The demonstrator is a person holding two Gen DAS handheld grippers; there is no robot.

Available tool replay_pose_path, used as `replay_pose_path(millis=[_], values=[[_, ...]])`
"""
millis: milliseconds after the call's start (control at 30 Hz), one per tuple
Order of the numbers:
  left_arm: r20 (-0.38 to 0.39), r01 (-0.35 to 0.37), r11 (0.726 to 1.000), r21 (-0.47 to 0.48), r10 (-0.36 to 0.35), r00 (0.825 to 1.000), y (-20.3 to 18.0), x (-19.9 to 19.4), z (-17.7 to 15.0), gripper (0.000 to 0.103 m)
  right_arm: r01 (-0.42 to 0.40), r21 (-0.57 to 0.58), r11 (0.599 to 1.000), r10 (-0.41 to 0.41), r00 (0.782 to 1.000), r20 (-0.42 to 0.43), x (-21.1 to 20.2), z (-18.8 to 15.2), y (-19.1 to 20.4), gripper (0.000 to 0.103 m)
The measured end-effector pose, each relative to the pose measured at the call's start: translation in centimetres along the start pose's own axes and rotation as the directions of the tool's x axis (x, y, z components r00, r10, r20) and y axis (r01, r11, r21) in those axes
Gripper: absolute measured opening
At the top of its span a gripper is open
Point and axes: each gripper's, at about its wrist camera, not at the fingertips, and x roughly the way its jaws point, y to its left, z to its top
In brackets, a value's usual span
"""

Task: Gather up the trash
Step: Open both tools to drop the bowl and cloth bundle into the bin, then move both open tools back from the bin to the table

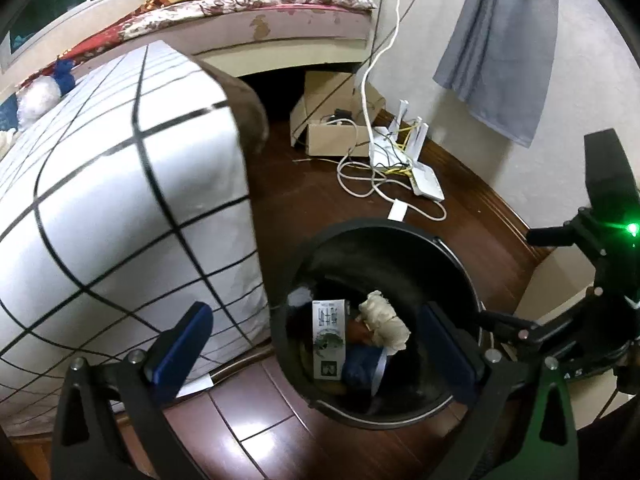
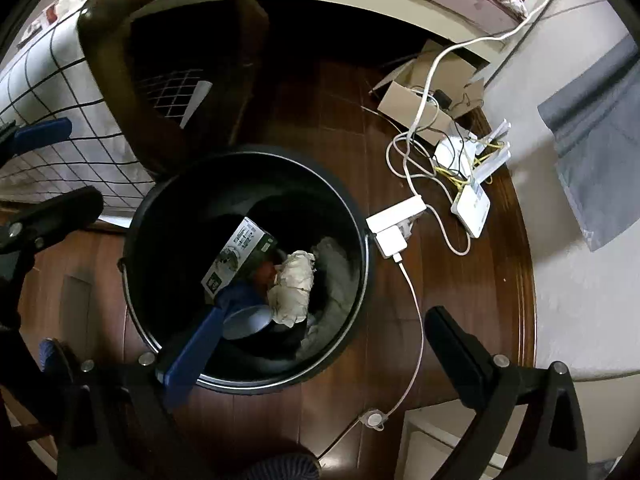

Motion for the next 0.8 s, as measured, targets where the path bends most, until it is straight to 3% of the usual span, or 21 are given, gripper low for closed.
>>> replay_pose_path(millis=[800], values=[[0.08, -0.07, 0.997, -0.033, 0.072, 0.994, 1.6, -4.8, 0.1, 0.102, -0.037, 0.019, 0.999, 0.034, 0.989, 0.145, -6.3, 1.0, 1.1, 0.102]])
